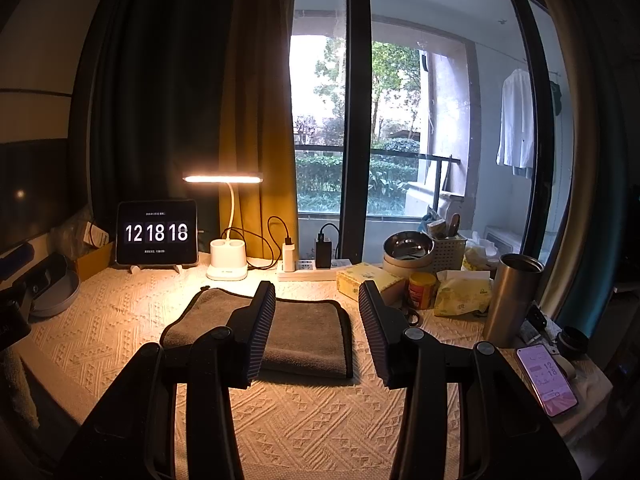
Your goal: Fold towel
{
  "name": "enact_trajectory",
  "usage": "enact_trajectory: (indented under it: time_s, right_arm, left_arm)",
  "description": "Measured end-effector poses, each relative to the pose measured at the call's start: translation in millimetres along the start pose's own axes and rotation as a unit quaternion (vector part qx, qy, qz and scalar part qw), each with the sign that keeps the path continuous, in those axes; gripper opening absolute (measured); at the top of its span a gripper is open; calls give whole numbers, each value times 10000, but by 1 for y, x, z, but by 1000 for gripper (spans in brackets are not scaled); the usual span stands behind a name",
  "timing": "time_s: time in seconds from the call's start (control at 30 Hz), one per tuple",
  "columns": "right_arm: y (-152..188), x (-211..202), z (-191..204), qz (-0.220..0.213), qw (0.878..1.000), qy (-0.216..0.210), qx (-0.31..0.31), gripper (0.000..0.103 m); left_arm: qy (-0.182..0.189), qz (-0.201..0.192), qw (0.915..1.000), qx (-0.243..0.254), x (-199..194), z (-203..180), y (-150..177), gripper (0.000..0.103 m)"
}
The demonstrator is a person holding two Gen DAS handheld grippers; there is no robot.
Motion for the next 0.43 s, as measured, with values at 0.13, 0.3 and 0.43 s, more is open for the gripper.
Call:
enact_trajectory:
  time_s: [0.13, 0.3, 0.43]
  right_arm:
    - [0, 0, 0, -7, 10000, 1, 3, 46]
    - [1, 0, -1, -2, 10000, -9, 6, 46]
    - [2, 2, -3, 9, 10000, -28, 43, 46]
  left_arm:
    - [-6, 11, 10000, 4, 0, 0, 0, 97]
    - [-10, 15, 10000, 18, 0, 0, 1, 97]
    - [45, 38, 10000, 62, 3, -3, 3, 97]
Point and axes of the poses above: each gripper's, at about its wrist camera, not at the fingertips, and x roughly the way its jaws point, z to its left, y to its underside, the point moved 1 cm from there along x, roughly the way its jaws point, and after that the axes turned 14 degrees about -y, right-handed, at the moved point
